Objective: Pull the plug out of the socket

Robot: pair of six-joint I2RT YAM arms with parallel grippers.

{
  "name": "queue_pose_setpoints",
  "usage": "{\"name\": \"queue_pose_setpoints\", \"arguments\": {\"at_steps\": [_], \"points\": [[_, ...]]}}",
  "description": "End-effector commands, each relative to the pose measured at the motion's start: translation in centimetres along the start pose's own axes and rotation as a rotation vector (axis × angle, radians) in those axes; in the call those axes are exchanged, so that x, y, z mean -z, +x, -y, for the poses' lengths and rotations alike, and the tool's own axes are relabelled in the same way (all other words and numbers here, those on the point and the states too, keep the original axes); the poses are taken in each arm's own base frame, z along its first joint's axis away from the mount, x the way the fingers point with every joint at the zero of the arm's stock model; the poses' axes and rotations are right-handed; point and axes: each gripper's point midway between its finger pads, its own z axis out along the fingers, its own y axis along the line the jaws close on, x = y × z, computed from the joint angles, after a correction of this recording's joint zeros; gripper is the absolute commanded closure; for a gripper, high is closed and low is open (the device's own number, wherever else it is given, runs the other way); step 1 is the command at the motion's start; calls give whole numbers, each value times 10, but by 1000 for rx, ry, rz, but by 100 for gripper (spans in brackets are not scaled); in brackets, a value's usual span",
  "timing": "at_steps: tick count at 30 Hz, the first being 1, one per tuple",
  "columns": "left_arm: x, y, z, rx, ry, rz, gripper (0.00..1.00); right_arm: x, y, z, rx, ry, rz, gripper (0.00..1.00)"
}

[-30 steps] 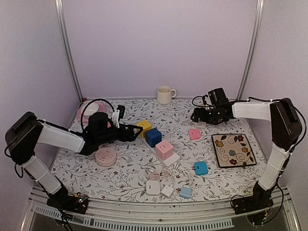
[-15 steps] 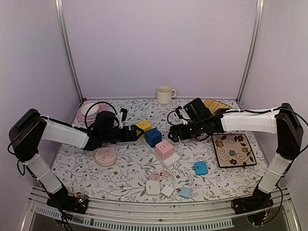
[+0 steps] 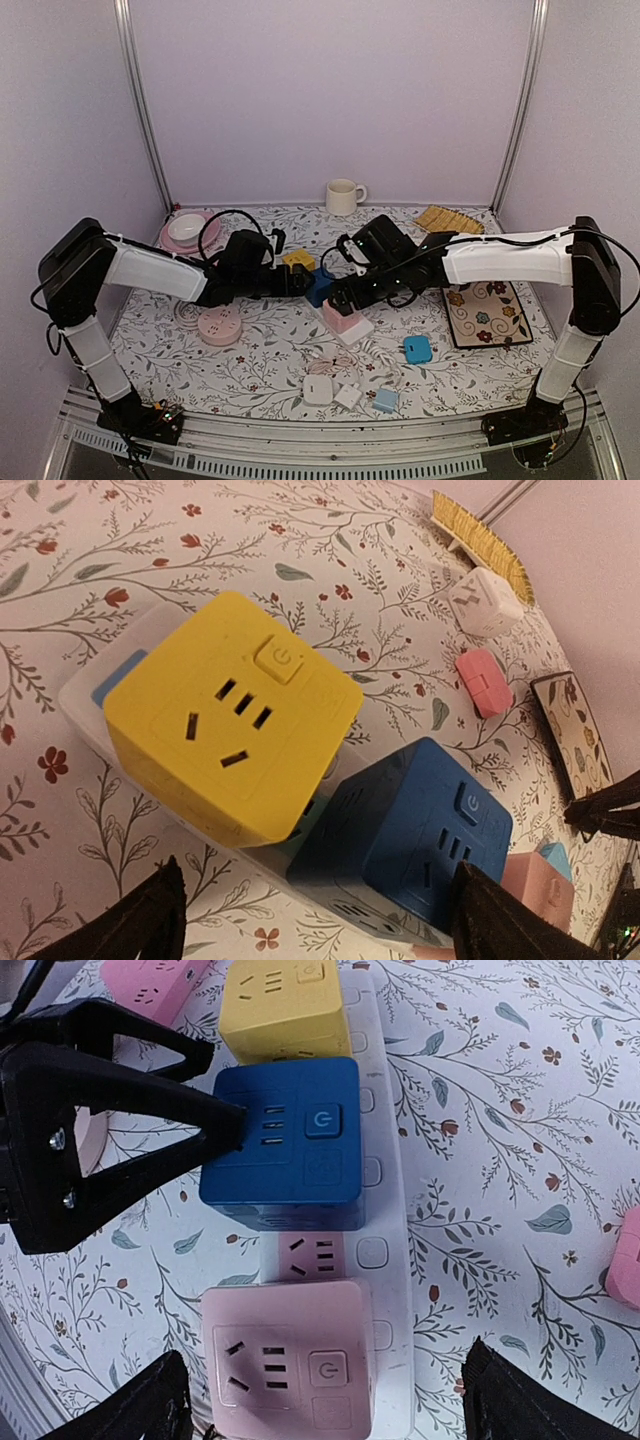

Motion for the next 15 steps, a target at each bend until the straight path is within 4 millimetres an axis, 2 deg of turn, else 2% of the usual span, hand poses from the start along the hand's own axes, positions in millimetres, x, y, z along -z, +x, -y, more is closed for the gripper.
{"name": "queue_pose_setpoints", "arguments": {"at_steps": [1, 8, 15], "points": [[-10, 36, -32, -25, -151, -111, 9, -12, 9, -8, 41, 16, -43, 4], [-17, 53, -45, -16, -193, -160, 8, -25, 21, -14, 54, 19, -96, 7], [-14, 70, -56, -11, -217, -197, 8, -33, 29, -20, 65, 35, -130, 19]]}}
